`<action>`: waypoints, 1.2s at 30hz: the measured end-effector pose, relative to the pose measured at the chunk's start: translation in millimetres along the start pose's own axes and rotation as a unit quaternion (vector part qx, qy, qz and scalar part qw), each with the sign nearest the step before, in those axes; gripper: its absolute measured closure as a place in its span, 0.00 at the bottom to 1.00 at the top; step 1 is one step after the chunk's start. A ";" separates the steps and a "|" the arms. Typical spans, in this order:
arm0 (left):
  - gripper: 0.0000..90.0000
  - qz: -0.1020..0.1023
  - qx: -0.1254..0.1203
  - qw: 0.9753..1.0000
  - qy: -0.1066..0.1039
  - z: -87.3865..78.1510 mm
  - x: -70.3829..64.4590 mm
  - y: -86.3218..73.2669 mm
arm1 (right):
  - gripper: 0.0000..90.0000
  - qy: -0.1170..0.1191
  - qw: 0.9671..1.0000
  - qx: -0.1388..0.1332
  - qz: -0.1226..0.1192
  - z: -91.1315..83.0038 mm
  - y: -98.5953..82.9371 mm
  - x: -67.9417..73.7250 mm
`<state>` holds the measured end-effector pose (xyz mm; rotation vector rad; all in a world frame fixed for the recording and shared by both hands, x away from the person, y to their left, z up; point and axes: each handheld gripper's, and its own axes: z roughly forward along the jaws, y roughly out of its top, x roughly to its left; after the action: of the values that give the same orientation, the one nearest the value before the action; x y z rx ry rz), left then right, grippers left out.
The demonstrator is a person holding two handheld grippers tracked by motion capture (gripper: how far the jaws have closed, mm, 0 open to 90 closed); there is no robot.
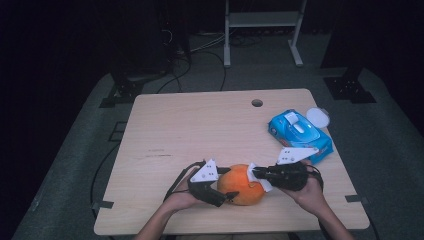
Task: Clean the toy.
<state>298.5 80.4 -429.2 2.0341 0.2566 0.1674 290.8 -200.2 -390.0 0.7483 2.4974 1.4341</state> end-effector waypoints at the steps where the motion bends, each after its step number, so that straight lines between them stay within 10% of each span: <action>1: 0.21 0.000 0.000 1.000 0.000 0.0 0.0 0.0 | 0.93 0.000 1.000 0.000 0.000 0.0 0.0 0.0; 7: 0.30 -0.004 0.005 1.000 0.023 1.5 0.3 1.2 | 0.93 0.004 1.000 -0.003 0.003 -1.0 1.3 1.2; 13: 0.27 0.009 0.007 1.000 0.026 4.9 -9.2 8.9 | 0.93 0.014 0.999 0.005 -0.052 6.0 15.6 26.3; 19: 0.23 -0.013 0.003 0.999 0.030 4.7 -3.9 5.1 | 0.93 0.009 0.999 0.002 -0.031 0.7 10.3 15.0; 26: 0.30 0.017 0.007 0.999 0.030 9.4 -14.8 13.7 | 0.93 0.014 0.999 0.003 -0.040 3.3 15.8 20.0; 32: 0.15 -0.024 0.011 0.999 0.039 12.4 -5.9 7.9 | 0.93 0.008 0.999 0.004 -0.036 -0.6 13.2 15.9; 36: 0.29 0.004 0.016 0.999 0.049 13.7 -13.3 14.4 | 0.93 0.003 0.999 0.003 -0.034 -0.8 13.6 15.3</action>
<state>290.4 58.8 -422.8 2.0623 0.3135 0.2704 281.9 -187.5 -376.6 0.6539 2.5078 1.4086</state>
